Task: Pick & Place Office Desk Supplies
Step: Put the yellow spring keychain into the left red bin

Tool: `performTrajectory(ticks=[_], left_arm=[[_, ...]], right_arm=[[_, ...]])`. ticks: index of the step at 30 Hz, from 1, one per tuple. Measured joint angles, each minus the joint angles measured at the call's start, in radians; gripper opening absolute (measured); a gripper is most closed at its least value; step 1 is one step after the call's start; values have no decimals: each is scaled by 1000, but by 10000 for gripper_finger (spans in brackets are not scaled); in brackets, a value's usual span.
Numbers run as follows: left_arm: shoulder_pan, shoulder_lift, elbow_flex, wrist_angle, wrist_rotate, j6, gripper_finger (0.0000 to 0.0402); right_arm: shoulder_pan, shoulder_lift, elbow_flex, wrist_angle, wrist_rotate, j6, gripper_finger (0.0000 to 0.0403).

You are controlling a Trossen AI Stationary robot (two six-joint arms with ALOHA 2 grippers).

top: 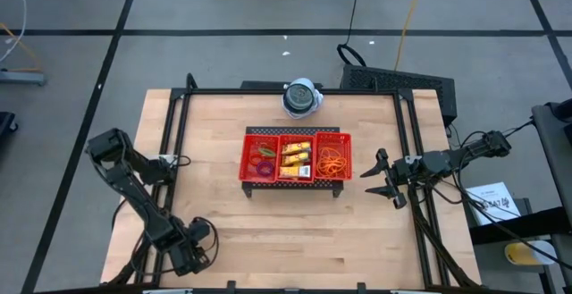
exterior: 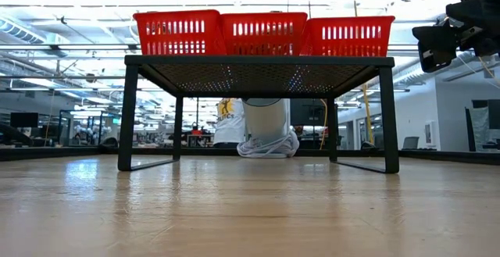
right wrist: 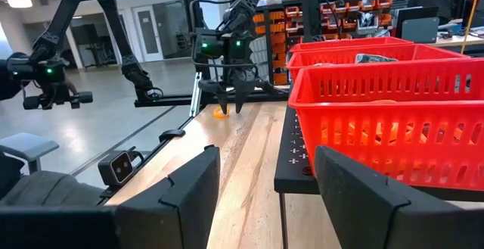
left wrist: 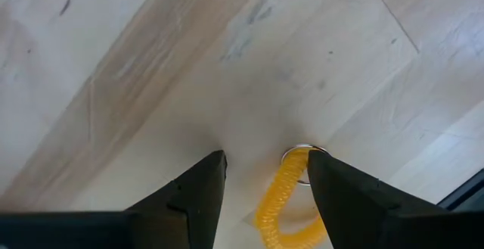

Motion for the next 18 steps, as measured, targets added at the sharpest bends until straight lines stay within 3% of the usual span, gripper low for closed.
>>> performTrajectory(ticks=[5, 15, 18], left_arm=[[-14, 2, 0, -23, -7, 10, 179], [-18, 3, -4, -36, -56, -1, 21], [-7, 5, -4, -1, -127, -4, 16]], right_arm=[[0, 0, 0, 0, 0, 0, 206], [0, 0, 0, 0, 0, 0, 206], [0, 0, 0, 0, 0, 0, 206]])
